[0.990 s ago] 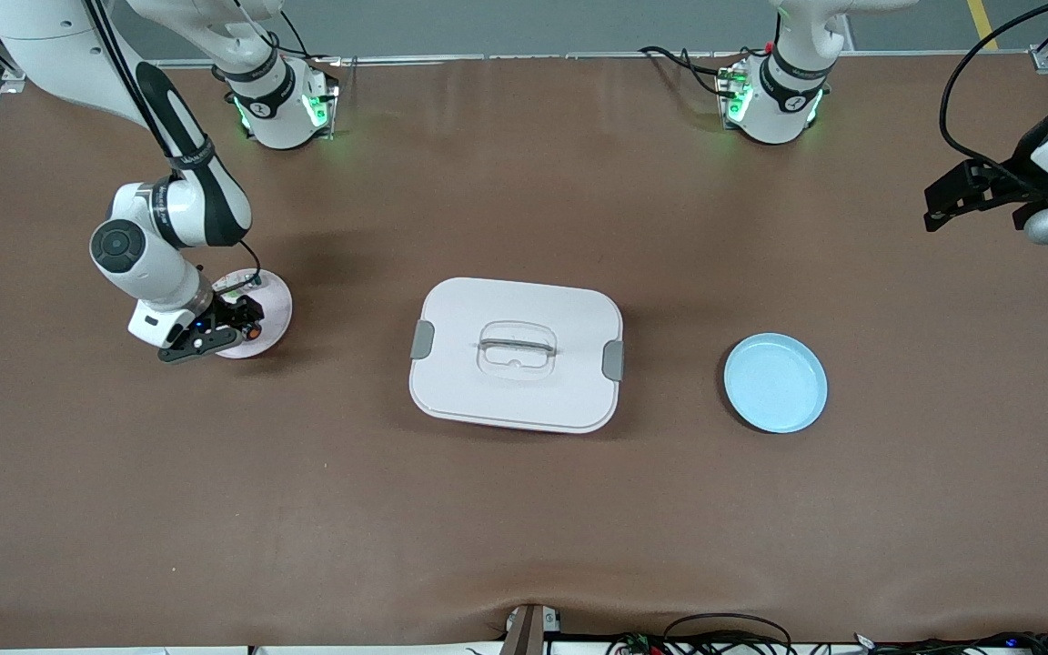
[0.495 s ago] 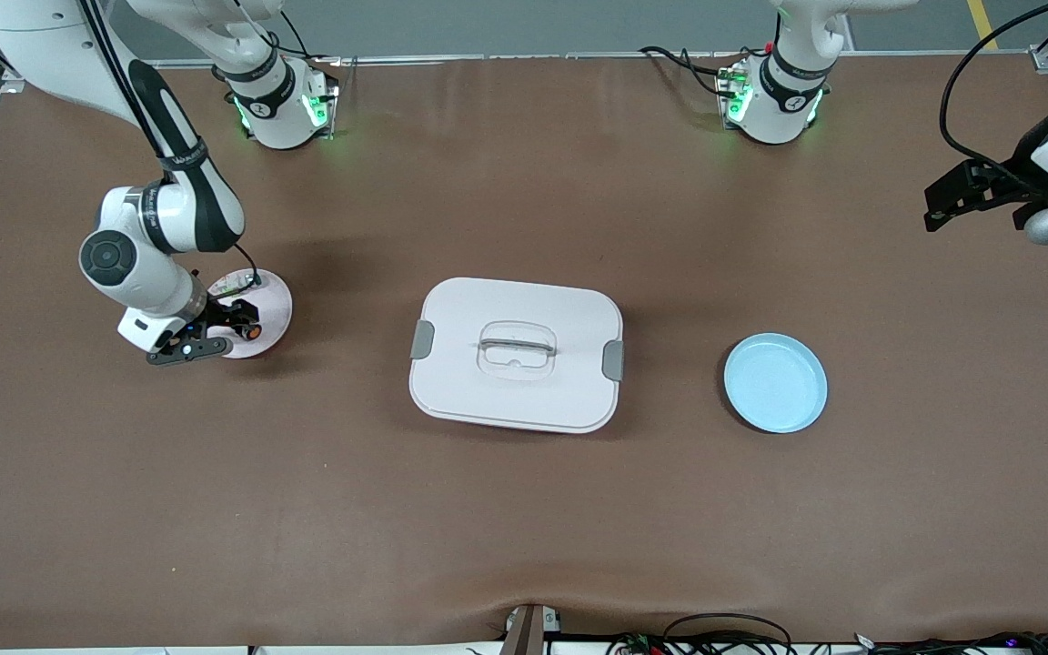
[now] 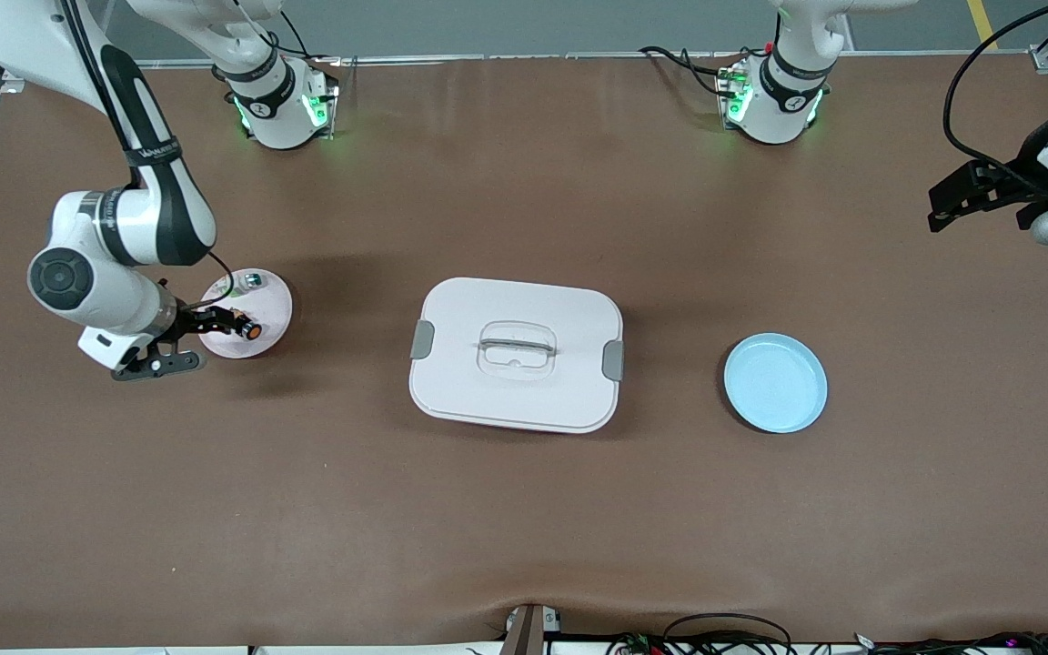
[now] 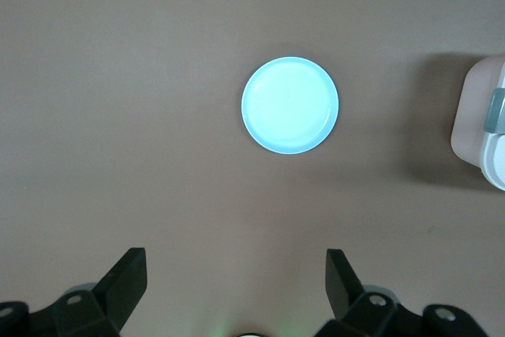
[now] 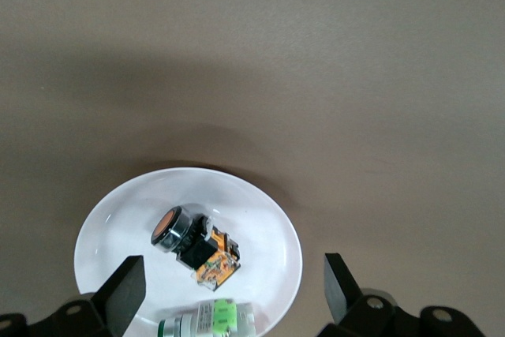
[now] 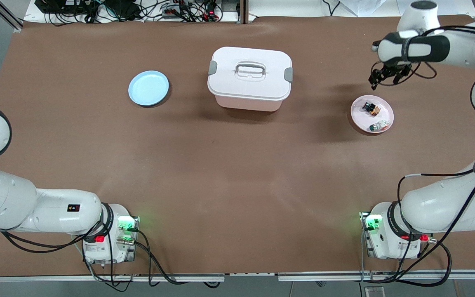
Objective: Transfer orange switch to right arm and place
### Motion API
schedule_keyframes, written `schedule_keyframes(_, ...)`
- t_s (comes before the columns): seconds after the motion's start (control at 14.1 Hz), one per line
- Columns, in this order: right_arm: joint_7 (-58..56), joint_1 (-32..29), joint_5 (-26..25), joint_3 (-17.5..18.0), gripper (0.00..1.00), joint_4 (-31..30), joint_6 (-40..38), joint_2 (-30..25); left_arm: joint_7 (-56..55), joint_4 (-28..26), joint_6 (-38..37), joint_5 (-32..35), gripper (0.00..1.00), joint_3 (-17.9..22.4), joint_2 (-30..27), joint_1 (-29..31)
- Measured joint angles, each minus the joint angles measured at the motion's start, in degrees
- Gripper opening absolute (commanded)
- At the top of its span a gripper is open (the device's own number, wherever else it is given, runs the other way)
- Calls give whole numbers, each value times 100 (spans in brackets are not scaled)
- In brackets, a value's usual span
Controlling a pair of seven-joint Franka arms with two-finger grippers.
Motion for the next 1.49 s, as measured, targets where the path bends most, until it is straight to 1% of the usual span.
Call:
schedule_keyframes(0.28, 64, -6, 39, -10, 100, 648, -716, 1, 0, 0, 0, -25, 100, -1, 0, -7)
schedule_keyframes(0.42, 71, -6, 45, -8, 100, 1064, -1227, 1, 0, 0, 0, -27, 100, 0, 0, 7)
schedule_keyframes(0.64, 73, -6, 79, 0, 100, 1620, -1746, 0, 0, 0, 0, -28, 100, 1, 0, 9)
schedule_keyframes(0.92, 72, -6, 444, 6, 100, 2582, -2689, -39, 0, 0, 0, -30, 100, 1, 0, 6)
schedule_keyframes(1.13, 71, -6, 541, 21, 100, 3224, -3186, -211, 0, 1, 4, -34, 100, 0, 0, 2)
schedule_keyframes(1.27, 71, -6, 556, 39, 100, 3370, -3301, -369, 0, 2, 5, -36, 100, 3, 0, 16)
schedule_keyframes(1.49, 71, -4, 570, 76, 100, 3380, -3321, -506, 0, 5, 9, -164, 100, 11, 0, 22)
